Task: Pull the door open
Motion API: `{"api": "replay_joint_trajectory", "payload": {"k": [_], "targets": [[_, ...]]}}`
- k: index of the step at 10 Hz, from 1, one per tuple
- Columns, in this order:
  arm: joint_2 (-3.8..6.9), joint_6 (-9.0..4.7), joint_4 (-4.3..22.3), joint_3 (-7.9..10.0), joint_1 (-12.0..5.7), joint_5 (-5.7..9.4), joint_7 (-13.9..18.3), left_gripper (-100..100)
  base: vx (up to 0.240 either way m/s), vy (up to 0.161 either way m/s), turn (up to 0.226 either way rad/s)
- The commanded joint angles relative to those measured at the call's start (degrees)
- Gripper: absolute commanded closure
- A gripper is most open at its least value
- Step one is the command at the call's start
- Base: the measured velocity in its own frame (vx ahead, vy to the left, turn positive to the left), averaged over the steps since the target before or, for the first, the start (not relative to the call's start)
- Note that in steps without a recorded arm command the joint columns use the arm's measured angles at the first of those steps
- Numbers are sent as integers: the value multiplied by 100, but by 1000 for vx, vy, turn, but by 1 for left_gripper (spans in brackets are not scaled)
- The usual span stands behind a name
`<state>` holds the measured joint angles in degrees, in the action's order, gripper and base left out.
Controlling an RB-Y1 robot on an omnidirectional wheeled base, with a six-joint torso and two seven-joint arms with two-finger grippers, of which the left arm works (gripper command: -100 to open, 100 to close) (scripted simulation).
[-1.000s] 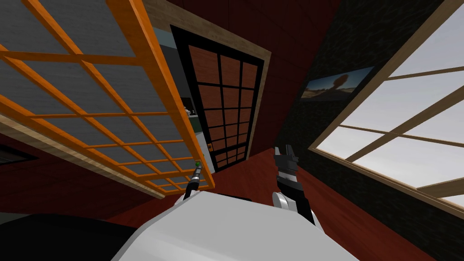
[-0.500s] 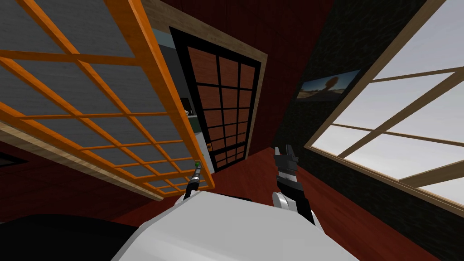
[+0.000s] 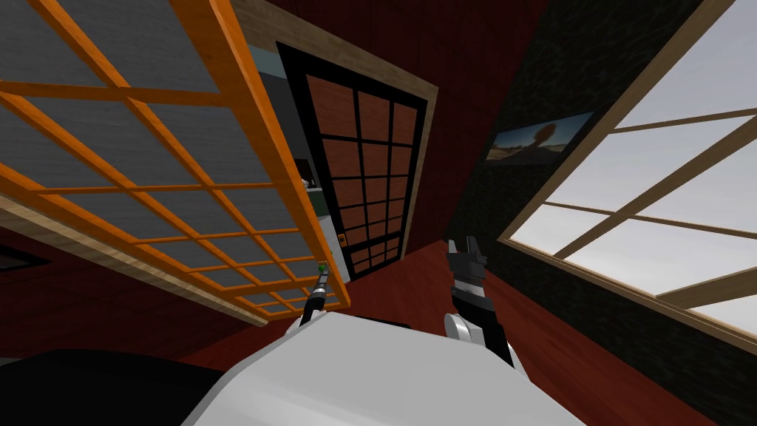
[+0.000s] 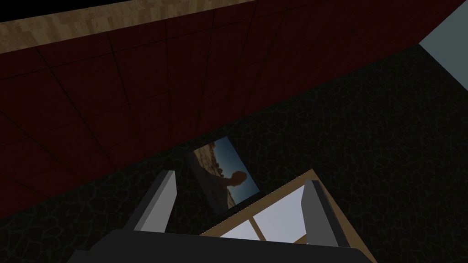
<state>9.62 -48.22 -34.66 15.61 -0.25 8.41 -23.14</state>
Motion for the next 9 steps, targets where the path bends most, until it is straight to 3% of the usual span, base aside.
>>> {"api": "replay_joint_trajectory", "payload": {"k": [1,4,9], "targets": [[156,35,-87,111,100,129,260,100,-23,12,-78],[156,35,-87,111,100,129,260,100,-20,4,-22],[181,22,-100,18,91,317,977,100,-50,17,-84]]}}
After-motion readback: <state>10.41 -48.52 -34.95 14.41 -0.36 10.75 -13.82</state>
